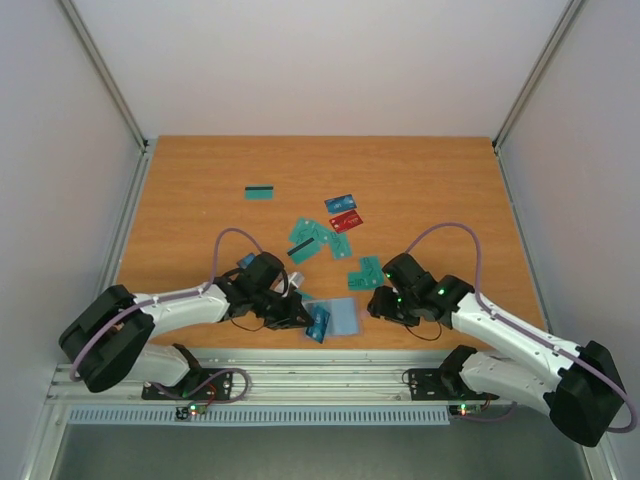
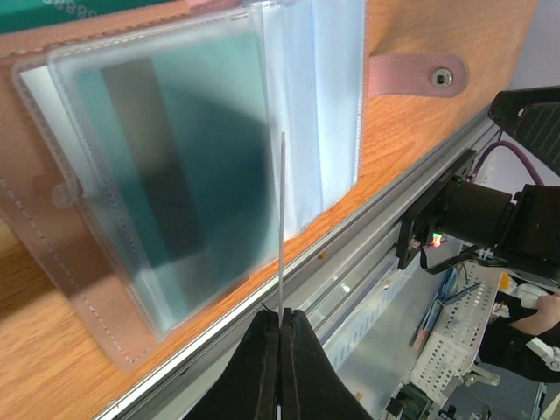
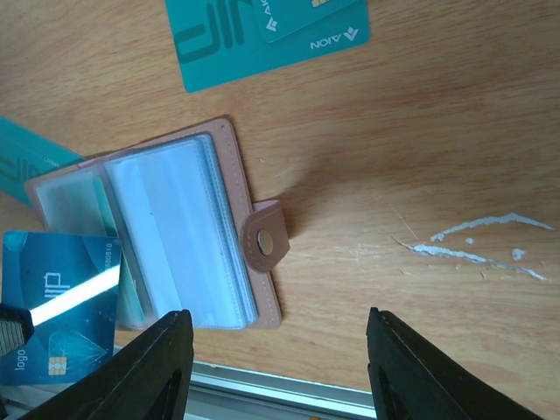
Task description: Put the credit cards into the card holder
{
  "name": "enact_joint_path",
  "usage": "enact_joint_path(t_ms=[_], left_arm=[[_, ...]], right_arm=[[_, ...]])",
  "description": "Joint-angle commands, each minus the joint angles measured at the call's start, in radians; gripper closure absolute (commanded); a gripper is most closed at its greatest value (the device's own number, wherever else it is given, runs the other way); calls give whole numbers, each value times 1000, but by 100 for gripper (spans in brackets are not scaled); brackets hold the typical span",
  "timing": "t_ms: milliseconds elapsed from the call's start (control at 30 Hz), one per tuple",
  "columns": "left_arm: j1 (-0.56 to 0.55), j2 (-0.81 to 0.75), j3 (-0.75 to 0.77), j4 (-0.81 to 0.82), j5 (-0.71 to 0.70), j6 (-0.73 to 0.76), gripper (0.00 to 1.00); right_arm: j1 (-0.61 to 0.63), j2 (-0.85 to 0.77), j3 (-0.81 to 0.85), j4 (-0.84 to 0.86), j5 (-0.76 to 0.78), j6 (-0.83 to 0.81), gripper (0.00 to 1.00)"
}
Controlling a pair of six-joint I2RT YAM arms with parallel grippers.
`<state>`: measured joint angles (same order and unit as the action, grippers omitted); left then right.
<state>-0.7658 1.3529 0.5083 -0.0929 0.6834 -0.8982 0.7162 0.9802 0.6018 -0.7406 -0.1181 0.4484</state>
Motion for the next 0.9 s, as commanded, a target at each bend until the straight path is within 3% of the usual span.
enact_joint_path(t_ms=[0, 567, 867], left_arm=[[-4, -4, -9, -2, -11, 48, 100], [-4, 85, 30, 82, 34, 58, 100], [-5, 13, 28, 55, 19, 58, 100]], right_arm=[[-5, 40, -7, 68, -17, 10, 44], [-7, 110, -11, 89, -33, -6, 45], [-5, 168, -20, 118, -45, -22, 47]])
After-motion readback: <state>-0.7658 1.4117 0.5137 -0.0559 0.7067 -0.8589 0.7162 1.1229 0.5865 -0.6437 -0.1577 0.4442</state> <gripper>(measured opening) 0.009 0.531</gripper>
